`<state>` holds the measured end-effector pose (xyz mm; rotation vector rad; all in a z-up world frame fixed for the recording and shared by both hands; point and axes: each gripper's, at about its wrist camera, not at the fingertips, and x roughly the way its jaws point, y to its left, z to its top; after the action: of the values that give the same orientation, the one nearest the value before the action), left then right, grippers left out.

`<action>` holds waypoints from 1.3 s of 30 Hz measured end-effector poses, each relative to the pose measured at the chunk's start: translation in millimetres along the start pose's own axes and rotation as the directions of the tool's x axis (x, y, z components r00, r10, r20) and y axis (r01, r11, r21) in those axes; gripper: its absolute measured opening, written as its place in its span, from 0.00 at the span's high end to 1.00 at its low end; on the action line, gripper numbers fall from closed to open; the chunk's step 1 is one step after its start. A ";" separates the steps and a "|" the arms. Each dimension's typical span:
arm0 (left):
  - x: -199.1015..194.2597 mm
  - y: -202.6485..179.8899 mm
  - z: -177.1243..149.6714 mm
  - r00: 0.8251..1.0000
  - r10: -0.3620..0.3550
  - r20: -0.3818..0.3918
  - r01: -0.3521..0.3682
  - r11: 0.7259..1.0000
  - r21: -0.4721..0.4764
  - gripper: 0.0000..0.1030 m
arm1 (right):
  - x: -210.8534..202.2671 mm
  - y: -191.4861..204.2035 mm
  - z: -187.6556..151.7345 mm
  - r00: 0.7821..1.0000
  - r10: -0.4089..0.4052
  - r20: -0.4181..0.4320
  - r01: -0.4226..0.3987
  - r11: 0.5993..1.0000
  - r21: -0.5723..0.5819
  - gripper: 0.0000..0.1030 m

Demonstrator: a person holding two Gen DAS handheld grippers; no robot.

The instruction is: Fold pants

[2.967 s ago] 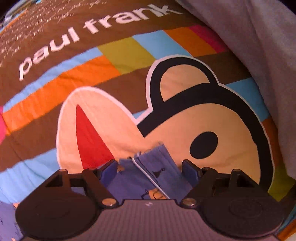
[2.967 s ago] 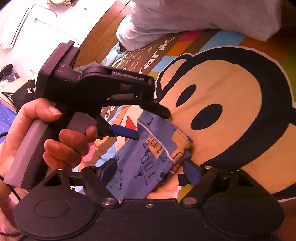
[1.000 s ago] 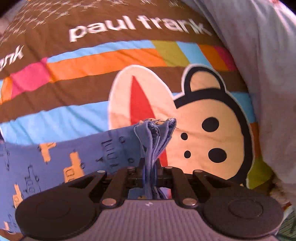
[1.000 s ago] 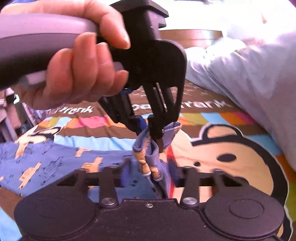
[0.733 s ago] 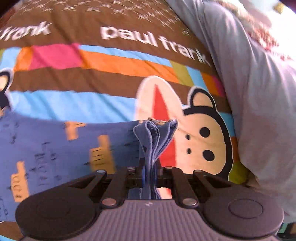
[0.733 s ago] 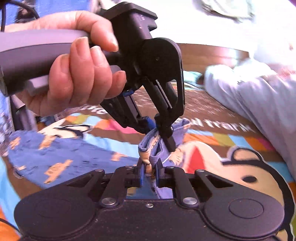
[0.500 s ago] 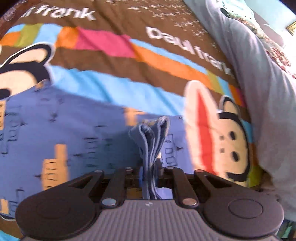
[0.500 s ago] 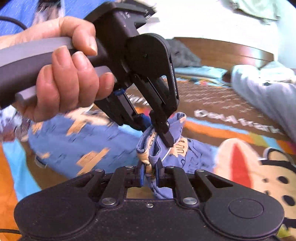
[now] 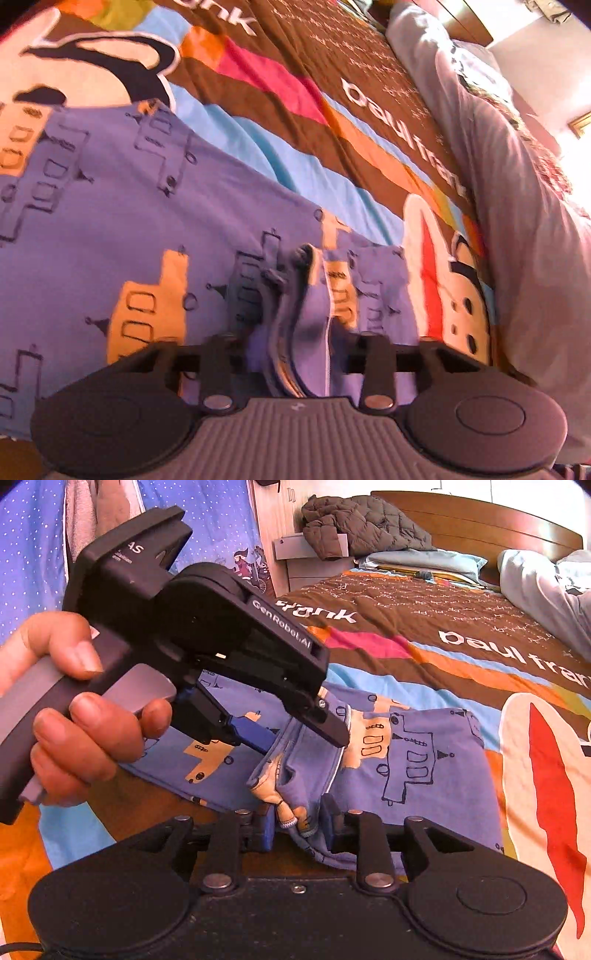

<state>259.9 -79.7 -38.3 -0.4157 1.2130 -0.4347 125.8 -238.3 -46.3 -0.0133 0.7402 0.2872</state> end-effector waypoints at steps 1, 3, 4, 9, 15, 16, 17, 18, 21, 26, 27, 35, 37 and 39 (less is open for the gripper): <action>1.3 -1.3 0.7 1.000 0.020 -0.003 -0.020 1.000 0.000 0.84 | 0.1 0.0 -0.4 1.000 0.000 0.001 0.000 1.000 0.000 0.73; -0.3 -2.9 0.5 1.000 0.017 0.000 -0.017 1.000 0.000 0.89 | -0.1 0.0 -0.9 1.000 0.005 0.002 -0.005 1.000 -0.003 0.71; -3.0 -4.3 -0.7 1.000 0.007 0.016 -0.007 1.000 0.014 0.89 | 0.5 0.4 -1.0 1.000 0.009 0.000 -0.009 1.000 -0.005 0.72; -6.1 -11.0 -3.1 0.999 0.012 0.041 -0.016 0.996 0.086 0.91 | 3.6 2.2 -0.9 1.000 -0.004 -0.011 0.003 1.000 -0.023 0.80; -30.0 -5.5 4.7 0.996 -0.050 0.070 0.039 0.989 0.142 0.91 | -2.7 15.0 2.7 0.999 -0.025 0.021 0.027 0.993 -0.118 0.84; -35.2 -1.9 7.7 0.996 -0.055 0.073 0.044 0.988 0.146 0.91 | -4.7 20.3 4.0 0.999 -0.028 0.031 0.032 0.988 -0.150 0.84; -40.6 3.3 10.9 0.996 -0.057 0.071 0.046 0.988 0.147 0.91 | -6.3 26.3 6.2 0.999 -0.030 0.041 0.037 0.984 -0.177 0.84; -44.9 8.5 13.6 0.996 -0.054 0.070 0.043 0.988 0.146 0.91 | -7.3 32.4 9.2 0.999 -0.025 0.046 0.034 0.980 -0.194 0.84; -56.0 28.9 19.9 0.996 -0.047 0.074 0.037 0.990 0.137 0.91 | -5.1 50.7 18.2 0.999 0.005 0.044 0.005 0.975 -0.224 0.84; -59.9 68.8 24.9 0.997 -0.032 0.074 0.026 0.996 0.082 0.91 | 13.1 78.7 25.8 0.999 0.052 0.004 -0.049 0.969 -0.242 0.85; -59.6 75.9 24.8 0.997 -0.026 0.075 0.021 0.997 0.070 0.91 | 18.0 84.1 25.9 0.998 0.058 -0.006 -0.058 0.968 -0.245 0.85; -67.7 101.4 20.4 0.993 0.005 0.121 -0.006 1.000 0.015 0.57 | 41.0 109.4 25.4 0.993 0.104 -0.061 -0.117 0.956 -0.268 0.61; -80.8 92.0 16.5 0.983 0.035 0.182 -0.046 0.998 0.053 0.30 | 28.7 97.0 26.9 0.989 0.140 -0.041 -0.146 0.959 -0.244 0.46; -91.0 80.8 11.8 0.969 0.047 0.245 -0.070 0.994 0.086 0.27 | 7.5 75.0 25.1 0.995 0.102 0.020 -0.095 0.969 -0.230 0.36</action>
<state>252.8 37.7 -4.7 -0.3401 0.9611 -0.3770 127.9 -161.4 -26.1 -0.1900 0.6738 0.4658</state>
